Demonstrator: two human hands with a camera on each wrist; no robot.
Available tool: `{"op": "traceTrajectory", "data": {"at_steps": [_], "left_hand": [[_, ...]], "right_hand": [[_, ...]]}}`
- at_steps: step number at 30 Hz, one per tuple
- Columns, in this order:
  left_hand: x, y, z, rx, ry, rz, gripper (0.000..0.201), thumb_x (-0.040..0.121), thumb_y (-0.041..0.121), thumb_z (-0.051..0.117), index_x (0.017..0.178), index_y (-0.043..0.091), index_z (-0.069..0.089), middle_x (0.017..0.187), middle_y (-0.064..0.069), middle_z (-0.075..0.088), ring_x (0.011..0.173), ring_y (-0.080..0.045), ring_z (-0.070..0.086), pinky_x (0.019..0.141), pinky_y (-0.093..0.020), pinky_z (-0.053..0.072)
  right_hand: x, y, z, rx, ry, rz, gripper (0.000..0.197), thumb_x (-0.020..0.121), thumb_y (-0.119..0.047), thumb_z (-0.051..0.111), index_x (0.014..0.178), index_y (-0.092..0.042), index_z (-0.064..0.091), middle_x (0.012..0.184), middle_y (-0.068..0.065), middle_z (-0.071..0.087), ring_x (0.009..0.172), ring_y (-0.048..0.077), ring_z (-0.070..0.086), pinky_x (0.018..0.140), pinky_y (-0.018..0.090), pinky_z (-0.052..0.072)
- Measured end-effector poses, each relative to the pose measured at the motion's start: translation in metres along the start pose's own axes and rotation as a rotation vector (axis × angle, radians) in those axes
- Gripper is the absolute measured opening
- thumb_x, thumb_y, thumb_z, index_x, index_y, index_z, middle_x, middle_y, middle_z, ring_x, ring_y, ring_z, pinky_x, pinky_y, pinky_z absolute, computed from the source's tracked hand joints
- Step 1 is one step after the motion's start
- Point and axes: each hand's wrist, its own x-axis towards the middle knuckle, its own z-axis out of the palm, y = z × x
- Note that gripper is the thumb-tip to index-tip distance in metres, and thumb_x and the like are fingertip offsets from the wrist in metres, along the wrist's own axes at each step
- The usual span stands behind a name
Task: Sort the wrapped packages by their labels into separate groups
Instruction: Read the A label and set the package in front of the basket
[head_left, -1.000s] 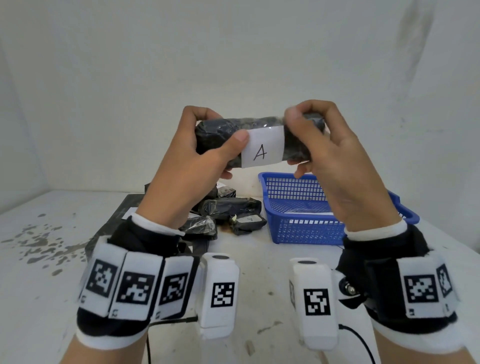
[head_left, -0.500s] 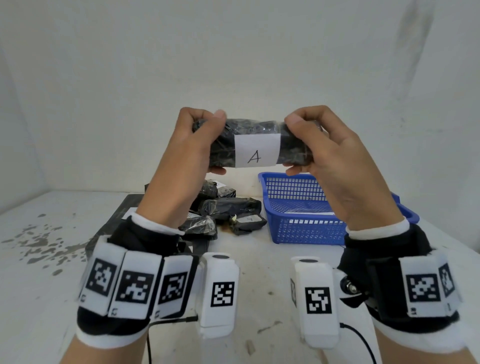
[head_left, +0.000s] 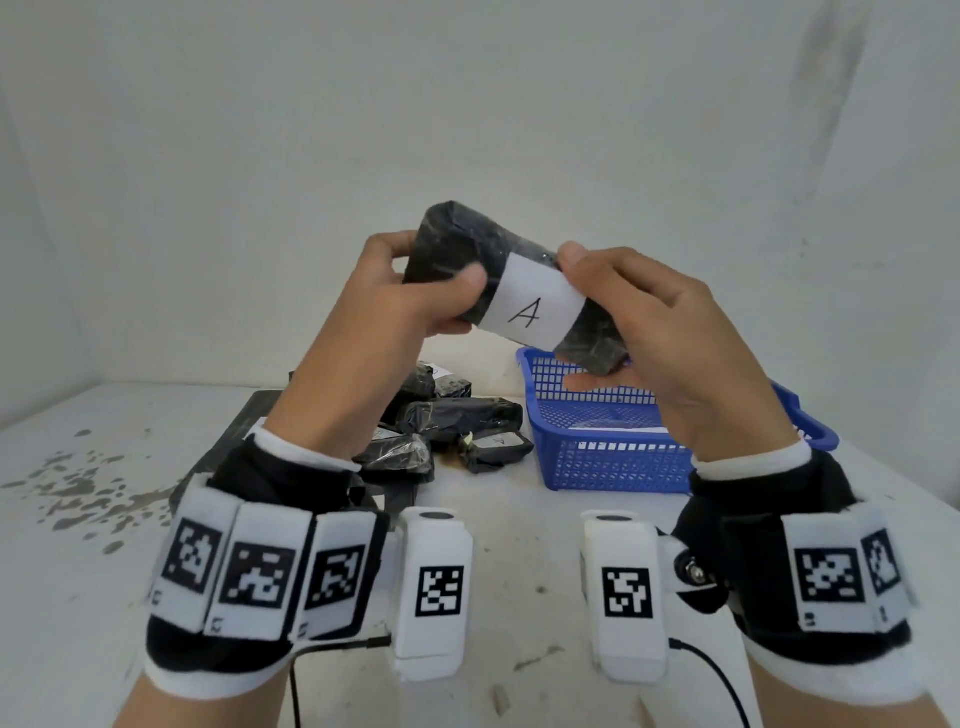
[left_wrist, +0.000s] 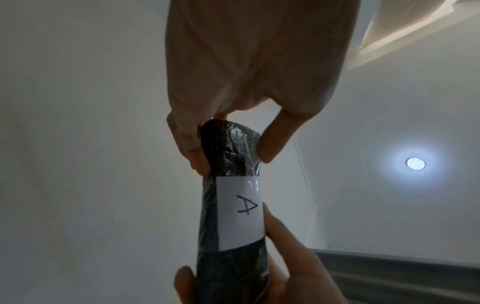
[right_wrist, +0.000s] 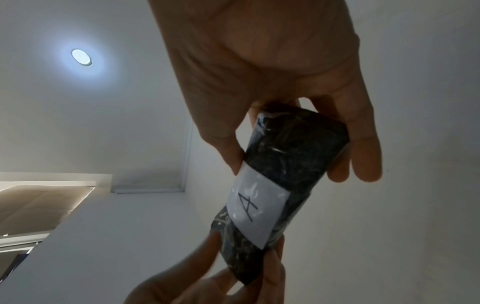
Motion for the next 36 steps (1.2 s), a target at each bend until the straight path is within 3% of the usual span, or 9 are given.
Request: {"op": "traceTrajectory", "data": {"at_steps": [2, 6, 11, 15, 18, 21, 24, 29, 36], "left_hand": [[-0.001, 0.0, -0.002, 0.059, -0.021, 0.003, 0.05, 0.074, 0.025, 0.068, 0.121, 0.014, 0.053, 0.101, -0.01, 0.071, 0.088, -0.021, 0.071, 0.096, -0.04, 0.048], [-0.004, -0.002, 0.0, 0.167, -0.029, 0.07, 0.025, 0.092, 0.019, 0.064, 0.115, 0.023, 0.056, 0.095, 0.004, 0.069, 0.075, -0.01, 0.069, 0.082, -0.027, 0.047], [-0.006, -0.003, 0.0, 0.166, -0.024, 0.065, 0.034, 0.089, 0.016, 0.068, 0.12, 0.015, 0.055, 0.118, 0.002, 0.064, 0.091, -0.02, 0.07, 0.079, -0.042, 0.06], [-0.008, -0.003, 0.004, 0.215, -0.039, 0.099, 0.029, 0.086, 0.008, 0.069, 0.109, 0.024, 0.058, 0.112, 0.002, 0.063, 0.08, -0.022, 0.072, 0.068, -0.038, 0.062], [-0.009, -0.003, 0.007, 0.252, -0.047, 0.122, 0.035, 0.084, 0.013, 0.074, 0.112, 0.03, 0.062, 0.106, 0.002, 0.066, 0.078, -0.017, 0.073, 0.072, -0.04, 0.062], [-0.009, 0.0, 0.007, 0.175, -0.055, 0.089, 0.034, 0.085, 0.028, 0.069, 0.118, 0.03, 0.065, 0.108, -0.001, 0.067, 0.087, -0.014, 0.072, 0.077, -0.039, 0.061], [-0.009, 0.002, 0.005, 0.145, -0.049, 0.099, 0.025, 0.094, 0.021, 0.061, 0.118, 0.027, 0.066, 0.111, -0.004, 0.068, 0.091, -0.015, 0.071, 0.078, -0.039, 0.06], [-0.009, 0.004, 0.007, 0.073, -0.057, 0.042, 0.021, 0.095, 0.021, 0.058, 0.11, 0.013, 0.07, 0.113, -0.011, 0.069, 0.105, -0.022, 0.067, 0.084, -0.036, 0.059], [-0.009, 0.005, 0.006, 0.053, -0.048, 0.044, 0.014, 0.093, 0.014, 0.061, 0.102, 0.013, 0.072, 0.107, -0.009, 0.072, 0.104, -0.027, 0.067, 0.088, -0.035, 0.058]], "right_hand": [[0.0, -0.001, -0.003, -0.011, -0.026, 0.016, 0.023, 0.089, -0.049, 0.065, 0.089, -0.028, 0.075, 0.092, -0.001, 0.073, 0.087, 0.019, 0.073, 0.066, 0.039, 0.064], [-0.003, -0.003, -0.002, -0.092, -0.086, 0.017, 0.03, 0.089, -0.05, 0.063, 0.093, -0.025, 0.077, 0.078, -0.009, 0.075, 0.065, 0.0, 0.068, 0.054, 0.017, 0.053], [-0.006, -0.005, -0.002, -0.155, -0.072, -0.059, 0.021, 0.094, -0.04, 0.061, 0.108, -0.034, 0.076, 0.103, -0.013, 0.076, 0.071, -0.008, 0.064, 0.059, 0.005, 0.046], [-0.008, -0.008, 0.004, -0.074, -0.143, -0.089, 0.042, 0.084, -0.055, 0.057, 0.122, -0.04, 0.068, 0.104, -0.011, 0.075, 0.063, 0.011, 0.06, 0.054, 0.02, 0.048], [-0.007, -0.005, 0.009, -0.049, -0.119, -0.126, 0.029, 0.093, -0.042, 0.062, 0.119, -0.032, 0.07, 0.092, 0.004, 0.074, 0.061, 0.022, 0.065, 0.057, 0.032, 0.056], [-0.006, -0.004, 0.008, 0.001, -0.117, -0.126, 0.024, 0.096, -0.034, 0.061, 0.117, -0.025, 0.07, 0.096, 0.014, 0.072, 0.064, 0.024, 0.068, 0.064, 0.033, 0.06], [-0.005, -0.005, 0.006, 0.048, -0.138, -0.122, 0.024, 0.094, -0.035, 0.063, 0.113, -0.024, 0.072, 0.104, 0.016, 0.071, 0.067, 0.026, 0.07, 0.066, 0.031, 0.059], [-0.005, -0.004, 0.002, 0.041, -0.153, -0.154, 0.02, 0.091, -0.032, 0.067, 0.108, -0.025, 0.073, 0.105, 0.009, 0.073, 0.072, 0.026, 0.071, 0.072, 0.03, 0.059], [-0.004, -0.001, 0.003, -0.013, -0.139, -0.216, 0.011, 0.093, -0.027, 0.069, 0.103, -0.026, 0.073, 0.102, -0.003, 0.073, 0.073, 0.016, 0.067, 0.081, 0.034, 0.06]]}}
